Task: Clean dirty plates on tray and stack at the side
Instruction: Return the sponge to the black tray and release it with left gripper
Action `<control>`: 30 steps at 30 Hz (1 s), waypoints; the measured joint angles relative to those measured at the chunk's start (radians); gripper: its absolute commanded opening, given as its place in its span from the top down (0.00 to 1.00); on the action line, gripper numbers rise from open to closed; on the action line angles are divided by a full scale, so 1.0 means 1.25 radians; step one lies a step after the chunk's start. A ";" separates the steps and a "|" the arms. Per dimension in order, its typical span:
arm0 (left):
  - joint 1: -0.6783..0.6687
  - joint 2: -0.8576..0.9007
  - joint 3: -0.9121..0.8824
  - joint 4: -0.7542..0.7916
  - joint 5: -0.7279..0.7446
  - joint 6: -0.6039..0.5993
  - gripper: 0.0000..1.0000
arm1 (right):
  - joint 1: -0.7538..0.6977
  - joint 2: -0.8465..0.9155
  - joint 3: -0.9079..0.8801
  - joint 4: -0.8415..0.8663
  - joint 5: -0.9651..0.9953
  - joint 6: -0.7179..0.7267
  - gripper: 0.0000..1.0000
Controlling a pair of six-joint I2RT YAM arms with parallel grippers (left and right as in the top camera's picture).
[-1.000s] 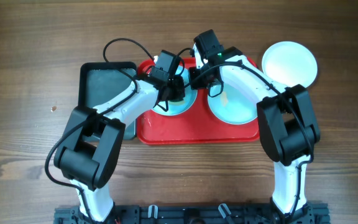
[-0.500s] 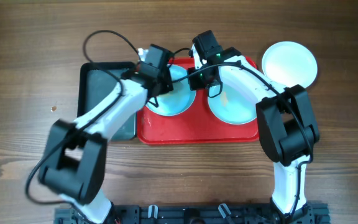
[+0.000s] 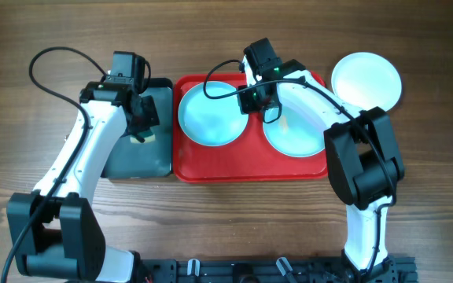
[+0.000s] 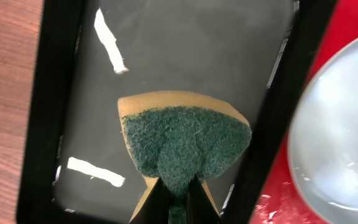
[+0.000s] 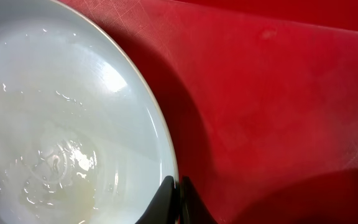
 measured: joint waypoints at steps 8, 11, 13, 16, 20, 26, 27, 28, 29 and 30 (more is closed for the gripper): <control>0.007 0.000 -0.097 0.105 0.000 0.014 0.96 | 0.000 0.000 0.000 0.000 0.000 0.000 0.96; 0.007 0.000 -0.125 0.152 0.000 0.014 0.95 | 0.000 0.000 0.000 0.000 0.000 0.000 0.96; 0.007 0.000 -0.146 0.172 0.000 0.014 0.95 | 0.000 0.000 0.000 0.000 0.000 0.000 0.96; 0.007 0.000 -0.164 0.196 0.000 0.015 0.94 | 0.000 0.000 0.000 0.000 0.000 0.000 0.96; 0.007 0.000 -0.175 0.210 0.000 0.014 0.94 | 0.000 0.000 0.000 0.000 0.000 0.000 0.96; 0.007 0.000 -0.176 0.242 0.000 0.020 0.93 | 0.000 0.000 0.000 0.000 0.000 0.000 0.95; 0.007 0.000 -0.176 0.243 0.000 0.020 0.93 | 0.000 0.000 0.000 0.000 0.000 0.000 0.96; 0.007 0.000 -0.176 0.243 0.000 0.020 0.93 | 0.000 0.000 0.000 0.000 0.000 0.000 0.96; 0.007 0.000 -0.176 0.243 0.000 0.020 0.93 | 0.000 0.000 0.000 0.000 0.000 0.000 0.96; 0.007 0.000 -0.176 0.243 0.000 0.022 0.92 | 0.000 0.000 0.000 0.000 0.000 0.000 0.96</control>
